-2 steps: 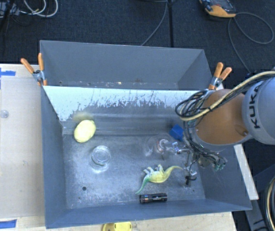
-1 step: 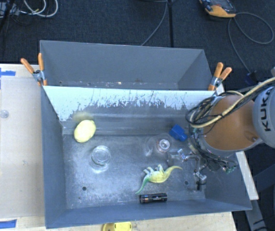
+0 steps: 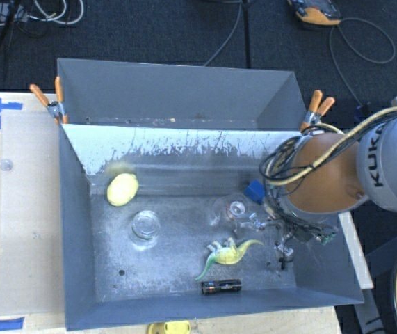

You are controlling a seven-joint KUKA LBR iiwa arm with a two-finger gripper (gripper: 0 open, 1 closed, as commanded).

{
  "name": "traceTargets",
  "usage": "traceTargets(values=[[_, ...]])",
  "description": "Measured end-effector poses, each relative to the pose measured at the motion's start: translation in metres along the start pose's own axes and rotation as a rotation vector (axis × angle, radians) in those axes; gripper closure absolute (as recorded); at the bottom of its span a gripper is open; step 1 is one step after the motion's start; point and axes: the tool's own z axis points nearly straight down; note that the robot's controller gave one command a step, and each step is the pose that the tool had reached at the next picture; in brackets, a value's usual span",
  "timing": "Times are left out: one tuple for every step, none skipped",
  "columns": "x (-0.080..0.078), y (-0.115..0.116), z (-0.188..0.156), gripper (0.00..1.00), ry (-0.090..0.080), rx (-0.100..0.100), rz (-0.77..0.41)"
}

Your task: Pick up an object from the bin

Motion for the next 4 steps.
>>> traceTargets(values=[[-0.032,0.023,0.0,0.0,-0.007,-0.007,0.106],[-0.045,0.073,0.003,1.0,0.002,-0.002,0.057],[-0.045,0.073,0.003,1.0,0.002,-0.002,0.058],[-0.035,0.07,-0.102,1.0,0.002,-0.004,0.032]])
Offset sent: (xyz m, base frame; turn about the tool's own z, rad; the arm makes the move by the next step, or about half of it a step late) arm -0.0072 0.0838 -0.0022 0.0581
